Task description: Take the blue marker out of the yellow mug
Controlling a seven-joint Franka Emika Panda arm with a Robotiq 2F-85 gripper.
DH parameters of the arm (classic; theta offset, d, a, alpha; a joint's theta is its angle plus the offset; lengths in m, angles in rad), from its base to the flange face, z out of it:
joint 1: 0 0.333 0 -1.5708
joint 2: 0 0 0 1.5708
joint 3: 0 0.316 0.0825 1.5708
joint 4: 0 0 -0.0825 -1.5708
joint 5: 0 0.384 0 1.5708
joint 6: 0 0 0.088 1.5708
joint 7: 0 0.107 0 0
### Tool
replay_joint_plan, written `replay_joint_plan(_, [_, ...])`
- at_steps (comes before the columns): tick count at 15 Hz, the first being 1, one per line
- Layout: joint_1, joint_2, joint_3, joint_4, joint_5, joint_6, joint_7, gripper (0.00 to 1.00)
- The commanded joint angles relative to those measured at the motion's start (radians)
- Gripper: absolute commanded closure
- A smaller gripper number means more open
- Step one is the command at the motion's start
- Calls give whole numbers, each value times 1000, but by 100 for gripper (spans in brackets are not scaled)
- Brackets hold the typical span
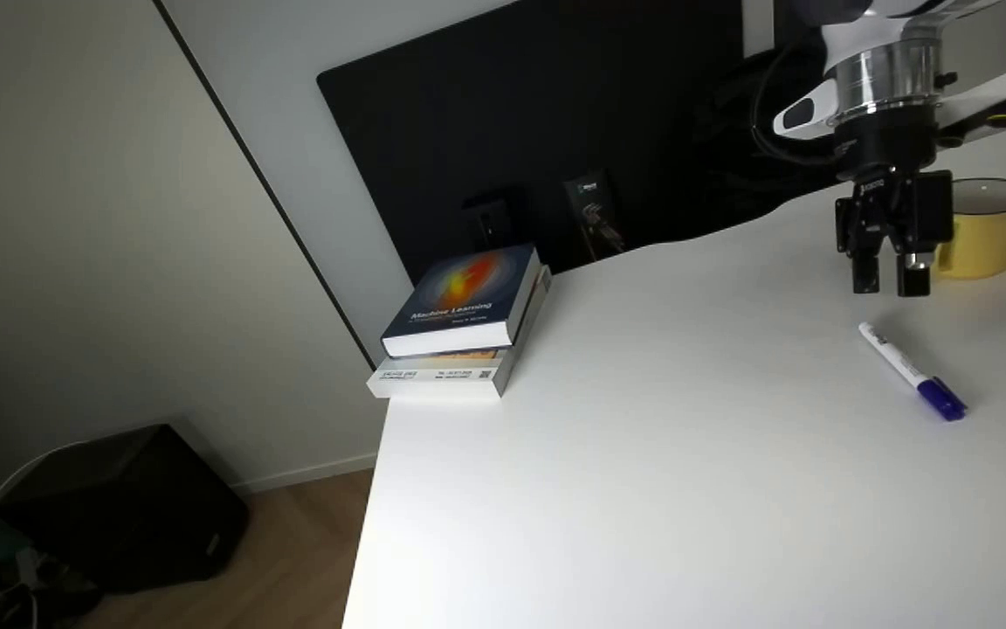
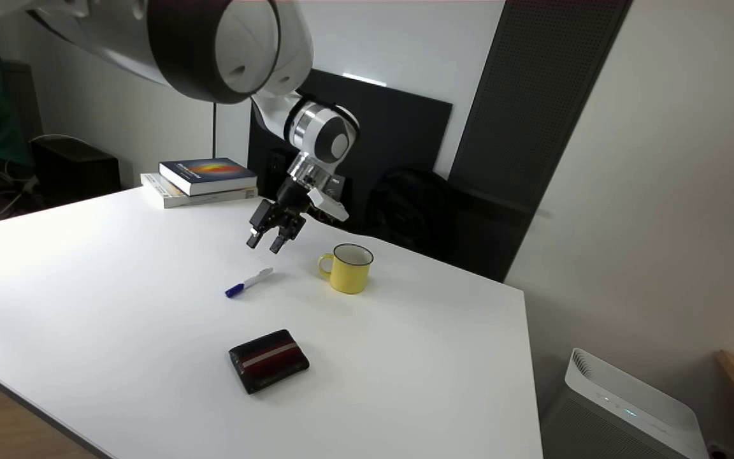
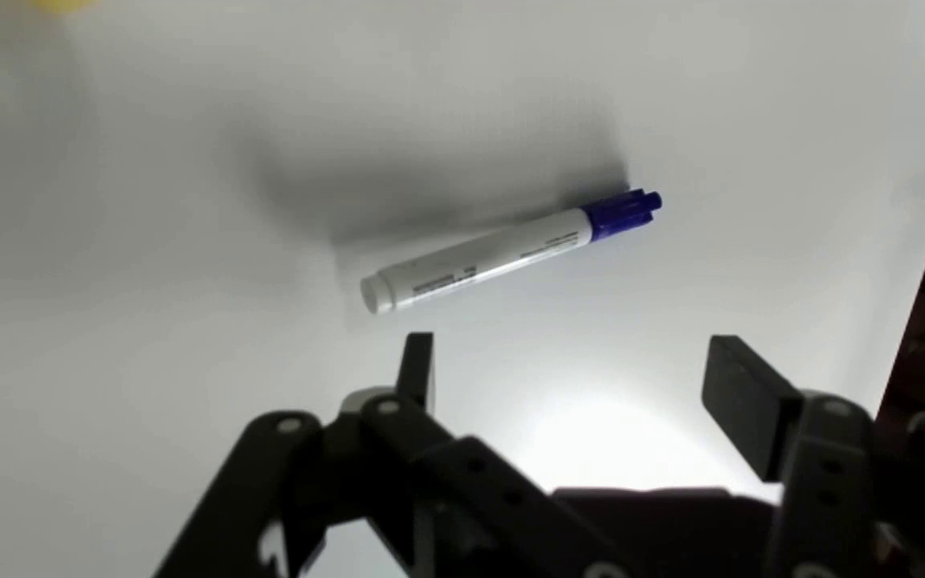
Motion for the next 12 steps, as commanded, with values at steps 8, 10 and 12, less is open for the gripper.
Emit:
replay_joint_plan(8, [86, -51, -79, -42, -182, 278, 170, 0])
replay_joint_plan(10, [102, -60, -93, -54, -218, 321, 218, 0])
replay_joint_plan(12, [81, -20, -60, -6, -207, 294, 171, 0])
